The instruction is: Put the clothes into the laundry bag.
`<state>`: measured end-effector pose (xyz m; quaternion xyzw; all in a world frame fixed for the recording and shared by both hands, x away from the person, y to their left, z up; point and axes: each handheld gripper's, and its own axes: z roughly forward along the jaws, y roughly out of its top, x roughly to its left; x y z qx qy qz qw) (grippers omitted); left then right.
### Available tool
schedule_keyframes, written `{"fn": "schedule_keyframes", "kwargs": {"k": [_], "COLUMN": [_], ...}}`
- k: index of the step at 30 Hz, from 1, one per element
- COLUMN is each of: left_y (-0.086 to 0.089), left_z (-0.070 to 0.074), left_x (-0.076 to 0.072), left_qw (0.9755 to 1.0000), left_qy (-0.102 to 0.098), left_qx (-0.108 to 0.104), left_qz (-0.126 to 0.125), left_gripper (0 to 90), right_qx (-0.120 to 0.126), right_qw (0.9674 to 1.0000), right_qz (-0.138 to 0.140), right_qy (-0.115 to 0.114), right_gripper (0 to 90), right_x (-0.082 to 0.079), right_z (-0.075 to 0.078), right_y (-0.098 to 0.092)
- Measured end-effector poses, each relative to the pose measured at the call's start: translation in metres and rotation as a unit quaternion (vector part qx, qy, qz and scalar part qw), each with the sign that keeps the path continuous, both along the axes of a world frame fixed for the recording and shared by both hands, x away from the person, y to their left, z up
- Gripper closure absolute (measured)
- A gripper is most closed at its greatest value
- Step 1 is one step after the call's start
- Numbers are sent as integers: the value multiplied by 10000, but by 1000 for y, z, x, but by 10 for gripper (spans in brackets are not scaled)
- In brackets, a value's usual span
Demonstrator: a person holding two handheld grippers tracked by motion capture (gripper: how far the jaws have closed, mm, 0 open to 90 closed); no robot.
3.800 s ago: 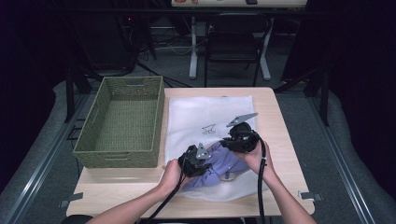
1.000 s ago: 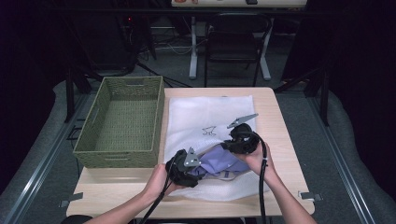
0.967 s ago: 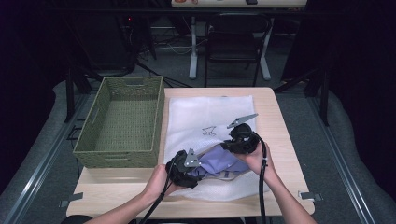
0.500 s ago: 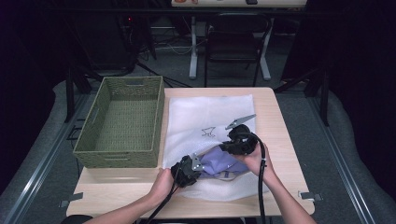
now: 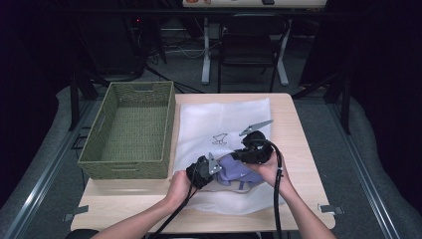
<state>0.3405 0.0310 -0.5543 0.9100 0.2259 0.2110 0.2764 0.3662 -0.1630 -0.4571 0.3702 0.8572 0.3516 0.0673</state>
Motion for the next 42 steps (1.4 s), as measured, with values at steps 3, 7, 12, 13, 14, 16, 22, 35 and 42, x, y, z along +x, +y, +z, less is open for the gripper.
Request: {"fn": "schedule_keyframes", "kwargs": {"k": [3, 7, 12, 13, 14, 16, 22, 35, 42], "left_y": [-1, 0, 1, 1, 0, -2, -6, -17, -15], "left_z": [-11, -6, 12, 16, 20, 25, 33, -10, -13], "left_x": [1, -1, -11, -13, -16, -21, -29, -15, -10], "left_qw": [9998, 9997, 9995, 9994, 9992, 9989, 9981, 9990, 9996], "left_qy": [110, 217, 218, 214, 218, 193, 73, 288, -18], "left_qx": [155, 52, -132, -148, -187, -206, -328, 52, 165], "left_qz": [-38, -137, -167, -210, -261, -381, -524, -329, -242], "left_gripper": [833, 741, 522, 490, 452, 401, 334, 444, 800], "right_qx": [-76, -107, -38, -51, -63, -62, -63, -70, -12], "right_qw": [9999, 9999, 10000, 9999, 9999, 10000, 10000, 9998, 9999], "right_qz": [16, -7, -62, -75, -68, -61, -67, 8, 7], "right_qy": [71, 108, 44, 45, 40, 39, 33, 163, 130], "right_gripper": [856, 856, 856, 856, 856, 856, 856, 855, 856], "right_x": [0, 2, 1, 1, 1, 1, 1, 2, 2], "right_z": [-5, -9, -4, -4, -4, -4, -3, -8, -4], "right_y": [1, -2, -6, -7, -7, -7, -5, -1, -1]}}
